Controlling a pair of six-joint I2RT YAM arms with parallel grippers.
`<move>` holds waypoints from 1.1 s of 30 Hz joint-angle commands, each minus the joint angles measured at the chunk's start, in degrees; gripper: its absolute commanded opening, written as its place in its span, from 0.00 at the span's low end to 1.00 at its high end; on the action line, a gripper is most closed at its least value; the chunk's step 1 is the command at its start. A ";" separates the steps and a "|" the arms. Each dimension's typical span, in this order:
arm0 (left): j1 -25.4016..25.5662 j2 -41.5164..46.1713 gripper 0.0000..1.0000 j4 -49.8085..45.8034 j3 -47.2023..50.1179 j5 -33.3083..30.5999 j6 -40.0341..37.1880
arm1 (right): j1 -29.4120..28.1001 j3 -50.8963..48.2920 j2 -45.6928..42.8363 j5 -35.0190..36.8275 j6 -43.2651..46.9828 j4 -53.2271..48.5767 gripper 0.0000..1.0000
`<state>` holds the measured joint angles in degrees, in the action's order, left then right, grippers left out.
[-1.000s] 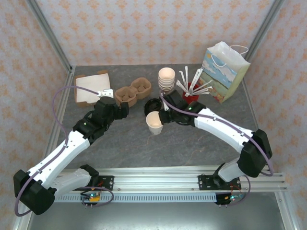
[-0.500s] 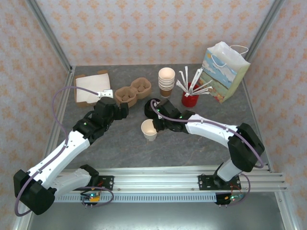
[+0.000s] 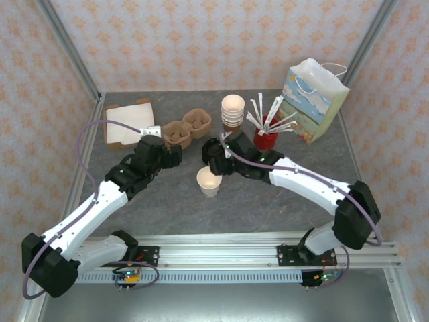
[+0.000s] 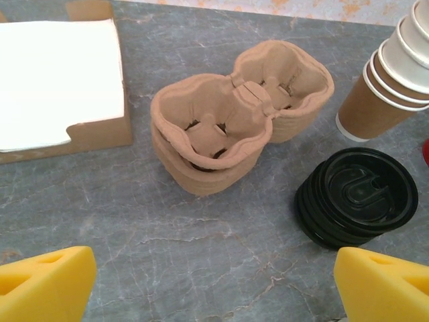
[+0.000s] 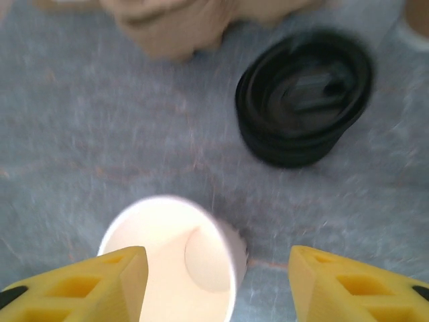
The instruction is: Pack the takeout coffee
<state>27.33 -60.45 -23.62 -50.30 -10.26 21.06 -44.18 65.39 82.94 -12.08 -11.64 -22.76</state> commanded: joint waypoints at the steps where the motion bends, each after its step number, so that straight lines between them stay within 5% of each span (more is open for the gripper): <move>1: -0.34 -0.46 0.92 0.76 -1.41 1.55 0.76 | 5.50 4.36 1.50 3.27 -3.29 -2.93 0.58; 16: -0.17 -1.67 0.92 -0.44 -2.87 1.79 0.63 | 8.50 27.30 27.80 6.97 -0.99 -13.08 0.53; 33: -0.18 -2.29 0.92 0.21 -1.93 1.08 0.34 | 8.50 31.06 33.81 8.30 1.60 -15.24 0.26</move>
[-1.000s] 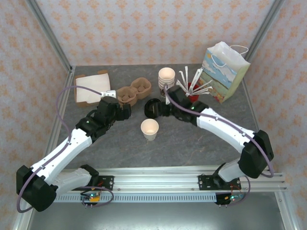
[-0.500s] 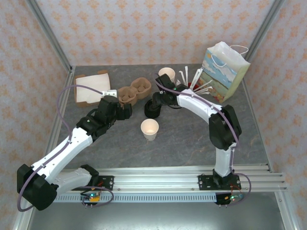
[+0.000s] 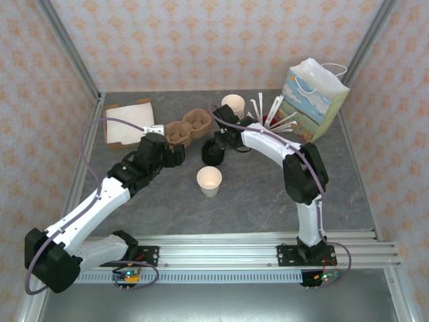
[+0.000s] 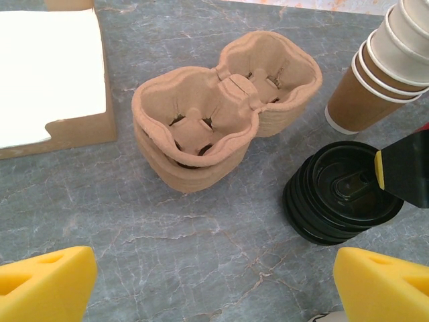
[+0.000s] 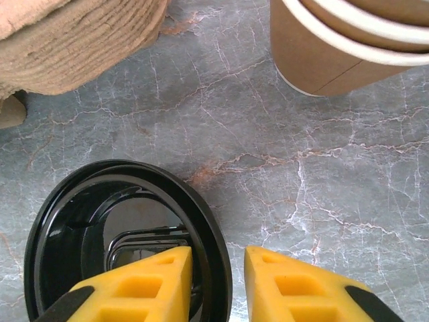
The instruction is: Pack the takeout coffee
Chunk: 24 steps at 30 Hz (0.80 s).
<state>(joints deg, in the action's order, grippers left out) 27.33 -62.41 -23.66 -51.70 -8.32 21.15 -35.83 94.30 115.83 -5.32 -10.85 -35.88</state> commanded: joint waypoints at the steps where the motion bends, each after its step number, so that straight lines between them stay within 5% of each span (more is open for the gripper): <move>1: -0.20 -0.33 0.92 0.28 -0.42 -0.88 0.39 | 0.13 2.35 1.12 1.55 0.98 -2.18 0.26; 24: -0.24 1.15 0.92 0.37 -0.67 0.07 0.56 | 0.21 3.26 -5.64 3.53 2.07 -4.26 0.18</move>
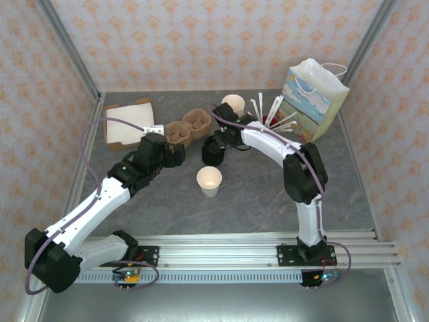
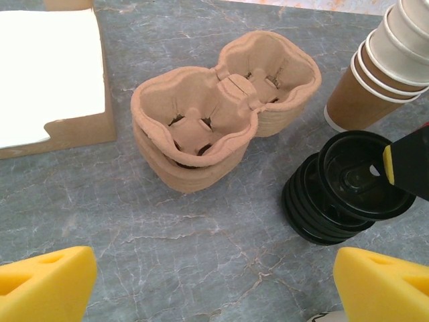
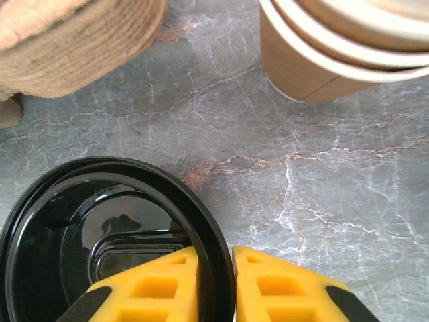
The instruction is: Pack the takeout coffee
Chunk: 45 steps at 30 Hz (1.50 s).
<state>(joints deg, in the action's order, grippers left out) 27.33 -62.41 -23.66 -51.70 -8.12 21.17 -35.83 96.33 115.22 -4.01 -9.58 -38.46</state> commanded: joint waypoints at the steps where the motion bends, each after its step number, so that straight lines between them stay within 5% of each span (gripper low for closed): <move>1: -0.22 1.44 0.92 0.42 -0.61 0.03 0.50 | 0.29 1.14 -6.05 1.92 0.80 -1.63 0.18; 5: -0.54 2.74 0.93 3.47 0.12 3.23 1.45 | 2.35 -1.54 -12.82 -5.60 -2.04 1.74 0.18; 8: -4.21 4.36 0.93 9.66 1.53 13.71 4.73 | 5.46 -7.52 -20.34 -15.69 -8.39 9.79 0.18; 12: -9.22 5.86 0.93 20.94 1.98 29.48 15.83 | 7.93 -17.42 -30.42 -24.02 -20.77 25.78 0.18; 16: -8.68 6.01 0.93 32.78 0.13 36.29 28.09 | 7.91 -26.09 -36.47 -28.15 -35.53 44.89 0.18; 19: -7.69 5.52 0.93 38.94 -1.65 36.73 36.10 | 7.27 -29.87 -37.35 -29.64 -44.86 57.53 0.18; 28: -3.16 1.25 0.99 44.07 -7.83 35.16 45.73 | 2.49 -30.34 -34.38 -30.35 -54.24 73.58 0.19; 45: -2.46 -6.02 0.97 51.54 -11.41 37.14 53.71 | 0.02 -29.45 -29.41 -33.43 -61.29 84.05 0.18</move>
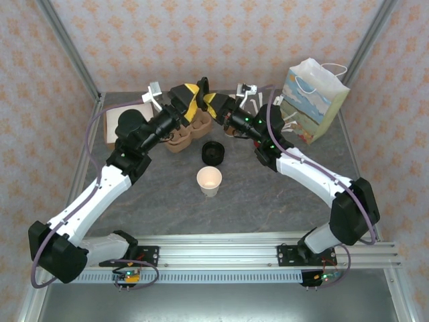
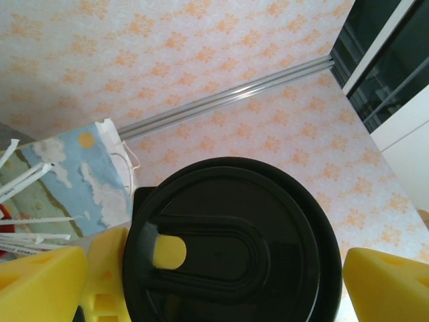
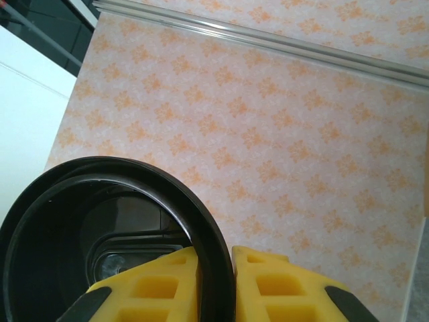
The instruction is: Pack the takeout coffee
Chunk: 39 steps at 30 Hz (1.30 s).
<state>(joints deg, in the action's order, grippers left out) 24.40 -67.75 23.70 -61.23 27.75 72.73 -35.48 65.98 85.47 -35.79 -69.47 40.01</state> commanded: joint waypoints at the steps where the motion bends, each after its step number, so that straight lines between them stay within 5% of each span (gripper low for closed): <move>1: 0.47 -1.01 0.96 4.92 -1.71 1.34 2.89 | -0.33 0.75 0.41 -1.71 -1.53 5.82 0.18; 26: 0.48 -1.85 0.75 6.81 -0.35 0.74 5.50 | -0.37 0.38 2.30 -2.44 -2.40 8.18 0.18; 39: 0.44 -2.48 0.80 4.95 -0.48 -0.15 4.35 | -0.37 0.10 2.16 -2.75 -2.33 8.24 0.17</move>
<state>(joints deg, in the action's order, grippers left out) 24.40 -69.89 27.75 -61.25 28.08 77.97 -35.48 65.98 87.70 -37.17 -71.99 44.64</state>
